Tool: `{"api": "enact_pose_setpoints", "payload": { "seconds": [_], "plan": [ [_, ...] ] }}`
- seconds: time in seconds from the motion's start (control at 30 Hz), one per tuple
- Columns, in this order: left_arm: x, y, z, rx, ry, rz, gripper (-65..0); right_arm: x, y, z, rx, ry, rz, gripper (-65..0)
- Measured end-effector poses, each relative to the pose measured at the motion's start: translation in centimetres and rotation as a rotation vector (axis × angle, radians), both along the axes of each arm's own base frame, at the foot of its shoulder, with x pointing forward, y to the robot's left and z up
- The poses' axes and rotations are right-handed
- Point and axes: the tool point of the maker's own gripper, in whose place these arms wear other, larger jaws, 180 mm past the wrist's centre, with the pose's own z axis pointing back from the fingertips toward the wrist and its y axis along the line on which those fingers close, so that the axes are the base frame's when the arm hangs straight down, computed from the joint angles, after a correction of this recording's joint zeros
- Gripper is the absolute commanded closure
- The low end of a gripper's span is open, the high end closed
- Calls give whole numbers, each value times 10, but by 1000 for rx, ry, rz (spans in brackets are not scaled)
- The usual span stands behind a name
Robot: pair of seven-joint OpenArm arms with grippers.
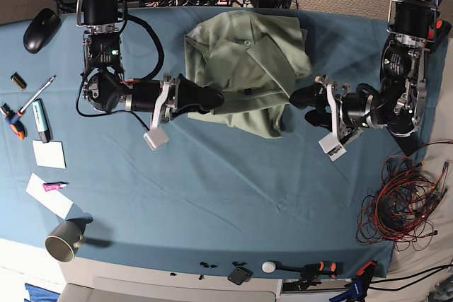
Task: Fold the T-shirt properly
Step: 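Move both grippers to the bundle's sides and grasp its edges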
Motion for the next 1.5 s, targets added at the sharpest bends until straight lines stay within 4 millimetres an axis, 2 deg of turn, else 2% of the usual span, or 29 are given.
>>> {"api": "enact_pose_setpoints", "payload": {
  "seconds": [0.03,0.27,0.77,0.87,1.0,1.13,1.37,1.5],
  "plan": [
    [-1,0,0,-3,2,0,-387,0,0,0,-1,-1,0,0],
    [-22,-9,-11,-50,64,-3,-387,0,-2,-5,-33,1,2,0],
    [-28,-41,-11,-134,79,-12,-386,0,-1,-6,-33,2,2,0],
    [-28,-40,-12,-124,79,-12,-386,0,-1,-5,-32,1,2,0],
    [-19,-27,-27,-18,37,22,-386,0,-1,-4,-22,1,1,0],
    [-20,-25,-33,-25,65,43,-386,0,0,-3,-18,0,1,0],
    [-32,-37,-22,-121,122,-4,-386,0,-1,-3,-18,0,1,0],
    [-32,-38,-21,-128,123,-5,-371,0,-1,-3,-18,0,1,0]
  ]
}}
